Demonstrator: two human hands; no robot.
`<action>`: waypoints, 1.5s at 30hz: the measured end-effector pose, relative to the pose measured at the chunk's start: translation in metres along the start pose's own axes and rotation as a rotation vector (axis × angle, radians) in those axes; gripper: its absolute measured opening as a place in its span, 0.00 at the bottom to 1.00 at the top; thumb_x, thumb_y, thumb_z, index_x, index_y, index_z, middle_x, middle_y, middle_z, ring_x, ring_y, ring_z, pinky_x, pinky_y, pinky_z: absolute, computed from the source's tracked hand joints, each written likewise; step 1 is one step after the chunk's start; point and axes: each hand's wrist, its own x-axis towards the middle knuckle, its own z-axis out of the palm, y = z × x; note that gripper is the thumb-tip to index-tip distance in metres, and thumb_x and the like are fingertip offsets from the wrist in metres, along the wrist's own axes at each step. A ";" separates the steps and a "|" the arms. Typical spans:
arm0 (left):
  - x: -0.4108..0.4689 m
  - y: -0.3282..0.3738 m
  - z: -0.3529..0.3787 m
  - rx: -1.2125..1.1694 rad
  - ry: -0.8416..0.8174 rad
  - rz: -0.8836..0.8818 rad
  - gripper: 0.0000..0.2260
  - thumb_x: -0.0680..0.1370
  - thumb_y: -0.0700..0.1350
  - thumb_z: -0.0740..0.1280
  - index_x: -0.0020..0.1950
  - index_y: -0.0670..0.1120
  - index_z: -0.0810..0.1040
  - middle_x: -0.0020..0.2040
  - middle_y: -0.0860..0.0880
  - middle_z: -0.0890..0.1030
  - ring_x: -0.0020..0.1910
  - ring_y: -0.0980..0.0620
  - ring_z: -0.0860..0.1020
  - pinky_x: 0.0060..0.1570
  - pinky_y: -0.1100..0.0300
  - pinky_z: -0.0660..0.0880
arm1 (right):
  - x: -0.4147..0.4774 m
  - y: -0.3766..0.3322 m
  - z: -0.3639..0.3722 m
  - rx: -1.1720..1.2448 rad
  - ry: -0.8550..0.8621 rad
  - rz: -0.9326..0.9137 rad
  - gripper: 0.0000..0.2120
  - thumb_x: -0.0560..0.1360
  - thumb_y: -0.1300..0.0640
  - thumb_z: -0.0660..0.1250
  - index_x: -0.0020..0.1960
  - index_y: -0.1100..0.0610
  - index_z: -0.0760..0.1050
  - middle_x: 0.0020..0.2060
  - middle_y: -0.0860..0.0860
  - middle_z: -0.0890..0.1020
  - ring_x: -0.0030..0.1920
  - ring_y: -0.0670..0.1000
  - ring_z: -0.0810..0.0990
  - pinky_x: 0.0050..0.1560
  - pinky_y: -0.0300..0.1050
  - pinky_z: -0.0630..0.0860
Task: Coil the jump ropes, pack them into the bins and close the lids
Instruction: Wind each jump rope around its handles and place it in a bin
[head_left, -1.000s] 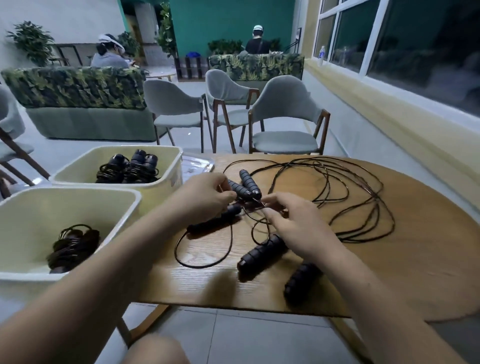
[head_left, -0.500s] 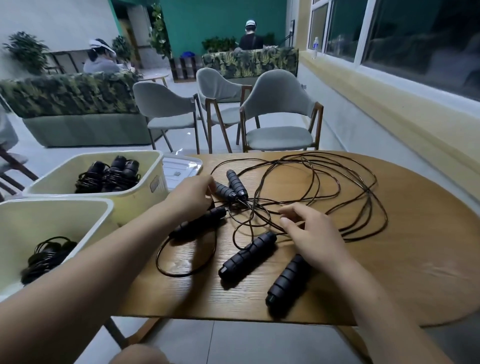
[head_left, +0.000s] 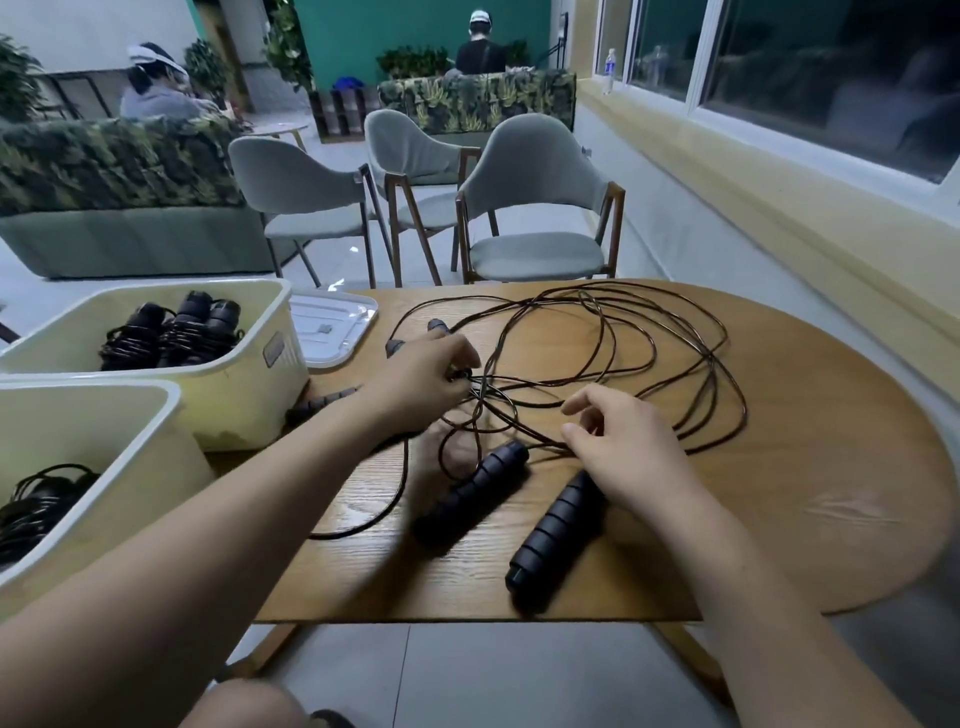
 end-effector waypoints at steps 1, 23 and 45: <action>-0.005 0.008 0.004 -0.024 0.014 0.034 0.09 0.79 0.45 0.72 0.59 0.54 0.81 0.57 0.54 0.78 0.55 0.54 0.78 0.57 0.58 0.76 | 0.000 0.002 -0.003 -0.021 0.003 0.025 0.04 0.81 0.52 0.71 0.55 0.47 0.81 0.44 0.44 0.82 0.47 0.47 0.80 0.48 0.44 0.76; -0.054 0.098 0.068 -0.861 -0.121 -0.198 0.17 0.85 0.58 0.66 0.51 0.46 0.86 0.45 0.44 0.88 0.44 0.48 0.86 0.48 0.46 0.83 | -0.039 0.017 -0.016 0.485 -0.180 0.165 0.11 0.82 0.54 0.72 0.49 0.63 0.81 0.30 0.51 0.81 0.27 0.48 0.77 0.28 0.39 0.70; -0.024 0.096 0.031 -1.452 0.018 -0.386 0.06 0.84 0.42 0.68 0.57 0.43 0.83 0.40 0.49 0.83 0.39 0.54 0.83 0.33 0.65 0.74 | -0.053 0.015 -0.022 0.827 -0.209 0.102 0.10 0.86 0.58 0.63 0.47 0.60 0.73 0.35 0.54 0.75 0.31 0.51 0.72 0.30 0.47 0.70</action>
